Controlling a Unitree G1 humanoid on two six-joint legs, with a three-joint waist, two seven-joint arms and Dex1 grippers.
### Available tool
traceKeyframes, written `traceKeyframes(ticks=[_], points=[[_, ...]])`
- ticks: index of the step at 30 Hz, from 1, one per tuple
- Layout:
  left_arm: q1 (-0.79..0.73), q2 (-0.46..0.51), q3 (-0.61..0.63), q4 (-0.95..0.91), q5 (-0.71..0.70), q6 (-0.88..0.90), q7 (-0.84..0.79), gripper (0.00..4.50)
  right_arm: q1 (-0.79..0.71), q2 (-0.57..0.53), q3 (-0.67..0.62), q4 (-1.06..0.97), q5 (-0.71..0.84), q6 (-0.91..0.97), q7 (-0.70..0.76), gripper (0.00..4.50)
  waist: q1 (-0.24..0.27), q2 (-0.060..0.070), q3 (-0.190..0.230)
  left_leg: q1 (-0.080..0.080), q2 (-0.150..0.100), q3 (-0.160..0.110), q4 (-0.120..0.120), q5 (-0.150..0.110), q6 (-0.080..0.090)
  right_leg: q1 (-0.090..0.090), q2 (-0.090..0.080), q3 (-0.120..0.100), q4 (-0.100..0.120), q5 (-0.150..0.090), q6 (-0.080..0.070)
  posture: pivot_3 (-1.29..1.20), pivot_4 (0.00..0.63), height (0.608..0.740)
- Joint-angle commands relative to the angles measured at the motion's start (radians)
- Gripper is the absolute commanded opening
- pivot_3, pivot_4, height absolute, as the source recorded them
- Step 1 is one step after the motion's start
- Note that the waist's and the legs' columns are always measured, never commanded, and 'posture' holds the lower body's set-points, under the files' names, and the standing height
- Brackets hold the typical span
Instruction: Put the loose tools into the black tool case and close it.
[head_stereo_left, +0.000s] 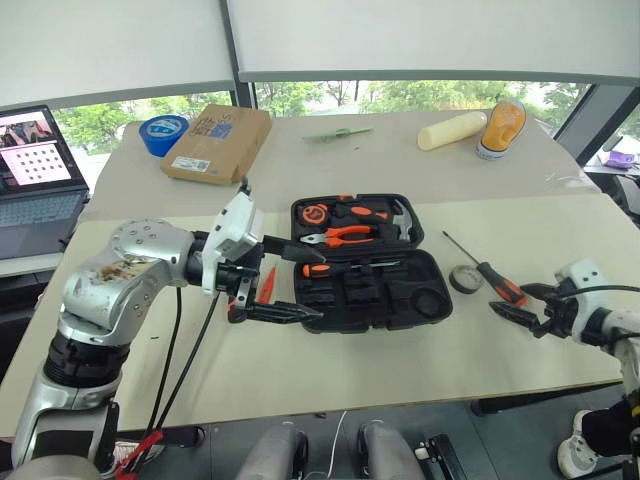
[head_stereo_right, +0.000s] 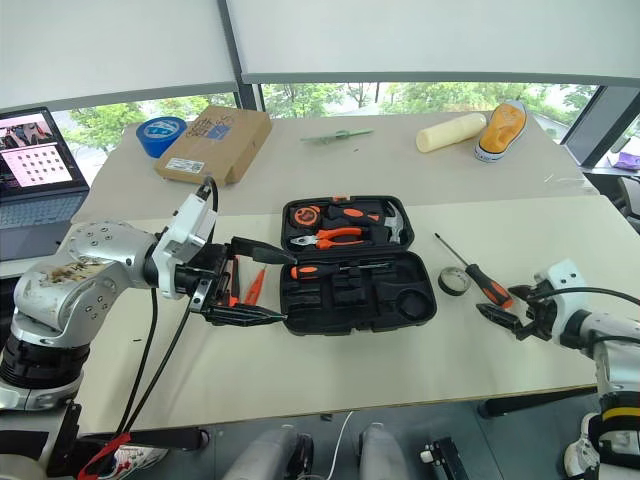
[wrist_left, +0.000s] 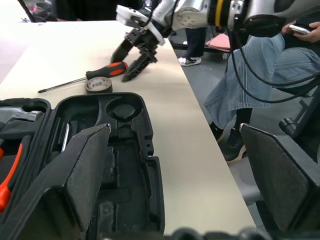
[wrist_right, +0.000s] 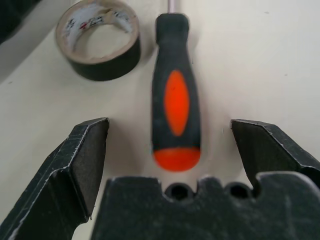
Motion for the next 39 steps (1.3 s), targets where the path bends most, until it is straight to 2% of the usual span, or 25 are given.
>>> traceKeyframes(ticks=[1, 3, 7, 11, 15, 19, 24, 27, 32, 39], points=[[0.006, 0.016, 0.007, -0.003, 0.010, -0.036, -0.004, 4.50, -0.016, 0.011, -0.008, 0.042, -0.004, -0.024, -0.009, 4.09, -0.001, 0.000, 0.000, 0.000, 0.000, 0.000, 0.000, 0.000, 0.000, 0.000, 0.000, 0.000, 0.000, 0.000, 0.000, 0.00, 0.150, 0.738], [0.008, 0.018, 0.006, 0.004, 0.014, -0.044, -0.004, 4.50, -0.012, 0.014, -0.011, 0.034, 0.007, -0.027, 0.003, 3.66, -0.001, 0.000, 0.000, 0.000, 0.000, 0.000, 0.000, 0.000, 0.000, 0.000, 0.000, 0.000, 0.000, 0.000, 0.000, 0.00, 0.150, 0.738], [-0.005, 0.019, 0.007, 0.029, 0.019, -0.051, -0.009, 4.50, 0.027, 0.007, -0.032, -0.019, 0.030, -0.017, 0.016, 2.19, 0.000, 0.000, 0.000, 0.000, 0.000, 0.000, 0.000, -0.001, 0.000, 0.000, 0.000, 0.000, 0.000, 0.000, 0.000, 0.00, 0.150, 0.738], [-0.022, 0.022, 0.013, 0.058, 0.017, -0.048, -0.014, 4.50, 0.060, -0.019, -0.085, -0.099, 0.060, 0.010, 0.007, 0.98, 0.001, 0.000, 0.000, 0.000, 0.000, 0.000, 0.000, -0.001, 0.000, 0.000, 0.000, 0.000, 0.000, 0.000, 0.000, 0.00, 0.150, 0.738], [-0.026, 0.038, 0.024, 0.090, 0.006, -0.024, -0.022, 4.50, 0.038, -0.063, -0.118, -0.173, 0.082, 0.042, 0.003, 1.01, 0.001, 0.001, 0.000, 0.000, 0.000, 0.000, 0.000, -0.002, 0.002, -0.001, 0.000, 0.000, 0.000, 0.000, 0.000, 0.00, 0.150, 0.738], [-0.009, 0.073, 0.026, 0.106, 0.012, -0.039, -0.054, 4.50, -0.027, -0.102, -0.075, -0.322, 0.124, 0.089, 0.092, 1.01, -0.007, 0.004, 0.002, -0.001, 0.000, 0.000, 0.000, -0.003, 0.004, -0.003, 0.001, 0.000, 0.001, 0.000, 0.000, 0.00, 0.150, 0.738], [-0.003, 0.088, 0.019, 0.105, 0.017, -0.056, -0.073, 4.50, -0.121, -0.105, 0.067, -0.485, 0.151, 0.126, 0.235, 1.01, -0.016, 0.004, 0.002, -0.001, 0.002, 0.000, -0.001, -0.003, 0.003, -0.003, 0.000, 0.000, 0.000, 0.000, 0.000, 0.00, 0.150, 0.738], [-0.006, 0.083, 0.005, 0.103, 0.030, -0.070, -0.078, 4.50, -0.186, -0.078, 0.217, -0.543, 0.100, 0.042, 0.350, 1.01, -0.015, 0.004, 0.002, -0.001, 0.002, 0.000, -0.001, -0.004, 0.004, -0.003, 0.000, -0.001, 0.000, 0.000, 0.000, 0.00, 0.150, 0.738], [-0.009, 0.071, -0.006, 0.105, 0.048, -0.094, -0.074, 4.50, -0.287, -0.016, 0.351, -0.426, -0.031, -0.152, 0.397, 1.01, -0.006, 0.004, 0.002, -0.005, 0.000, 0.000, 0.001, -0.002, 0.001, -0.005, 0.002, -0.002, 0.000, 0.000, 0.000, 0.00, 0.150, 0.738], [-0.005, 0.066, -0.008, 0.079, 0.051, -0.095, -0.061, 4.50, -0.418, 0.007, 0.430, -0.120, -0.195, -0.459, 0.407, 1.01, -0.002, 0.004, 0.002, -0.012, 0.000, 0.000, 0.002, 0.000, -0.002, -0.015, 0.002, -0.002, 0.002, 0.000, 0.000, 0.00, 0.150, 0.738]])
